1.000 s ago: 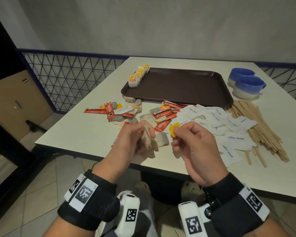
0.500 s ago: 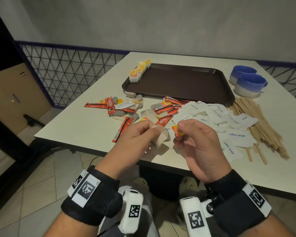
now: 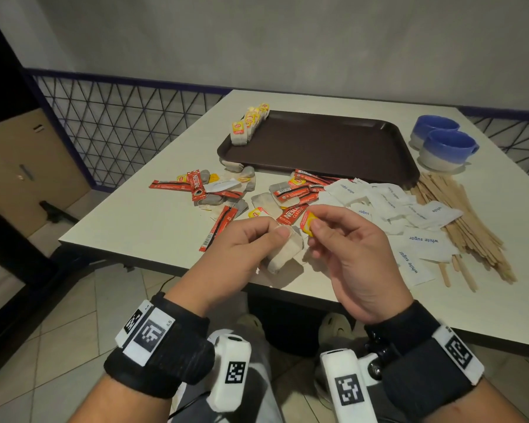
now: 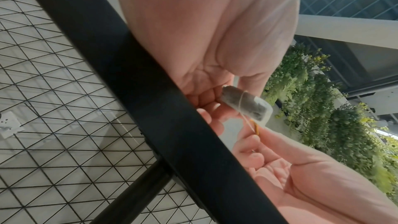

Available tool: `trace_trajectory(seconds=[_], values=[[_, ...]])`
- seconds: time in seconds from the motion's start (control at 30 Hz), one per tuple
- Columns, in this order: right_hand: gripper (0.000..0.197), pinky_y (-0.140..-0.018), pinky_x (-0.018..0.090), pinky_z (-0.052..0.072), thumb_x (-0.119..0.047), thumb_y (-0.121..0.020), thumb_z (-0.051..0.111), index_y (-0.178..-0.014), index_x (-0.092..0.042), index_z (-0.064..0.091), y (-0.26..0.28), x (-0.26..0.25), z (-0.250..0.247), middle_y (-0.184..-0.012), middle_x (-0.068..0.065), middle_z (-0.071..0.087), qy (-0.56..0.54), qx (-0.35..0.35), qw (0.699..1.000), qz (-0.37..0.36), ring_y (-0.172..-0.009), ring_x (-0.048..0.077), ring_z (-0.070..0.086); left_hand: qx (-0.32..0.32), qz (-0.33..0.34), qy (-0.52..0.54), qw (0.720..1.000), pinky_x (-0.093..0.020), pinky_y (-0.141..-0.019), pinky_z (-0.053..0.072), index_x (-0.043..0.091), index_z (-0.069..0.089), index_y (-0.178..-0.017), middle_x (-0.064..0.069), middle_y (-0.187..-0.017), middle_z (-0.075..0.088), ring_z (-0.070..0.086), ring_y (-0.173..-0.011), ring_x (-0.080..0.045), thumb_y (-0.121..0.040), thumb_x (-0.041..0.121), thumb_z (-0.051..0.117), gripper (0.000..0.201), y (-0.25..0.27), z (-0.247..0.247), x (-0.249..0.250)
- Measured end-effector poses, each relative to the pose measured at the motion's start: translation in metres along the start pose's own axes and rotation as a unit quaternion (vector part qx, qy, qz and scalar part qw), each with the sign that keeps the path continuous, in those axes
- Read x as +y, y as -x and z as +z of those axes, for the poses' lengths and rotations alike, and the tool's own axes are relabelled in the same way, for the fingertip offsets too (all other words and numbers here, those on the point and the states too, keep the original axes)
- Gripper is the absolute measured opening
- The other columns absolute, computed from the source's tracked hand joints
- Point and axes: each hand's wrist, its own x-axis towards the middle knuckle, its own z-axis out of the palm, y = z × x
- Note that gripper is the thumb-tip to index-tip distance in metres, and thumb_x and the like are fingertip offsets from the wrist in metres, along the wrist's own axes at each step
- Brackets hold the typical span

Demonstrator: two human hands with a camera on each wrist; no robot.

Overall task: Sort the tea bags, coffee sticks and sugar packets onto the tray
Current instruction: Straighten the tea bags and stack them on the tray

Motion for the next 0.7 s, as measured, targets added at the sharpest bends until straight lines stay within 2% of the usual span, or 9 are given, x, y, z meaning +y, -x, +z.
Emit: trace_trajectory(seconds=[0.17, 0.27, 0.3, 0.37, 0.43, 0.5, 0.6, 0.7], values=[[0.027, -0.080, 0.034, 0.052, -0.014, -0.078, 0.071, -0.103, -0.011, 0.081, 0.0025, -0.0008, -0.0015, -0.098, 0.015, 0.076, 0.033, -0.044, 0.999, 0.002, -0.086, 0.022, 0.063, -0.020, 0.003, -0.010, 1.000, -0.034, -0.072, 0.040, 0.030, 0.066, -0.065, 0.012, -0.068, 0.055, 0.052, -0.069, -0.008, -0.103, 0.041, 0.057, 0.040, 0.0011, -0.0004, 0.0010], [0.029, -0.098, 0.042, 0.056, -0.014, -0.079, 0.069, -0.106, -0.007, 0.078, 0.0035, -0.0008, -0.0003, -0.104, 0.015, 0.077, 0.049, -0.060, 0.997, 0.005, -0.101, 0.029, 0.072, -0.036, -0.008, 0.015, 0.999, -0.024, -0.068, 0.044, 0.029, 0.071, -0.071, 0.014, -0.068, 0.059, 0.056, -0.068, -0.003, -0.106, 0.030, 0.052, 0.040, 0.0003, -0.0010, 0.0000], [0.028, -0.100, 0.043, 0.056, -0.011, -0.081, 0.069, -0.107, -0.005, 0.077, 0.0041, 0.0001, 0.0007, -0.105, 0.015, 0.077, 0.062, -0.066, 0.996, -0.003, -0.106, 0.032, 0.071, -0.042, -0.019, 0.034, 0.998, -0.020, -0.066, 0.047, 0.029, 0.074, -0.075, 0.014, -0.070, 0.063, 0.059, -0.069, -0.001, -0.107, 0.027, 0.051, 0.039, 0.0003, -0.0012, 0.0000], [0.024, -0.093, 0.039, 0.058, -0.003, -0.086, 0.069, -0.109, -0.004, 0.076, 0.0045, 0.0022, 0.0029, -0.103, 0.016, 0.078, 0.100, -0.074, 0.992, -0.025, -0.102, 0.036, 0.071, -0.054, -0.035, 0.067, 0.996, -0.020, -0.066, 0.051, 0.026, 0.077, -0.084, 0.010, -0.077, 0.069, 0.064, -0.075, -0.003, -0.108, 0.027, 0.050, 0.036, 0.0002, -0.0013, 0.0004], [0.025, -0.075, 0.031, 0.059, 0.002, -0.088, 0.070, -0.109, -0.007, 0.077, 0.0045, 0.0035, 0.0044, -0.095, 0.019, 0.076, 0.132, -0.079, 0.988, -0.033, -0.080, 0.032, 0.068, -0.052, -0.028, 0.074, 0.996, -0.024, -0.072, 0.050, 0.028, 0.078, -0.085, 0.008, -0.081, 0.071, 0.065, -0.079, -0.006, -0.105, 0.033, 0.051, 0.033, -0.0004, -0.0015, -0.0013], [0.026, -0.065, 0.029, 0.057, 0.003, -0.087, 0.071, -0.111, -0.006, 0.076, 0.0045, 0.0026, 0.0056, -0.089, 0.023, 0.072, 0.144, -0.084, 0.986, -0.026, -0.068, 0.027, 0.061, -0.042, -0.018, 0.083, 0.996, -0.026, -0.075, 0.047, 0.029, 0.078, -0.082, 0.008, -0.080, 0.069, 0.063, -0.078, -0.007, -0.099, 0.036, 0.049, 0.034, -0.0002, -0.0015, -0.0018], [0.022, -0.057, 0.028, 0.055, 0.004, -0.085, 0.072, -0.107, 0.001, 0.074, 0.0047, -0.0007, 0.0070, -0.085, 0.026, 0.068, 0.136, -0.080, 0.987, -0.003, -0.060, 0.022, 0.060, -0.036, -0.017, 0.099, 0.994, -0.032, -0.079, 0.047, 0.028, 0.078, -0.082, 0.004, -0.082, 0.070, 0.063, -0.082, -0.010, -0.098, 0.037, 0.049, 0.034, -0.0006, -0.0015, -0.0035], [0.026, -0.052, 0.031, 0.054, -0.006, -0.078, 0.075, -0.102, 0.002, 0.074, 0.0045, -0.0015, 0.0064, -0.089, 0.033, 0.062, 0.116, -0.075, 0.990, 0.011, -0.058, 0.023, 0.059, -0.033, -0.012, 0.094, 0.995, -0.035, -0.082, 0.048, 0.026, 0.078, -0.082, 0.000, -0.085, 0.071, 0.064, -0.084, -0.013, -0.100, 0.042, 0.050, 0.037, -0.0001, -0.0025, -0.0036]])
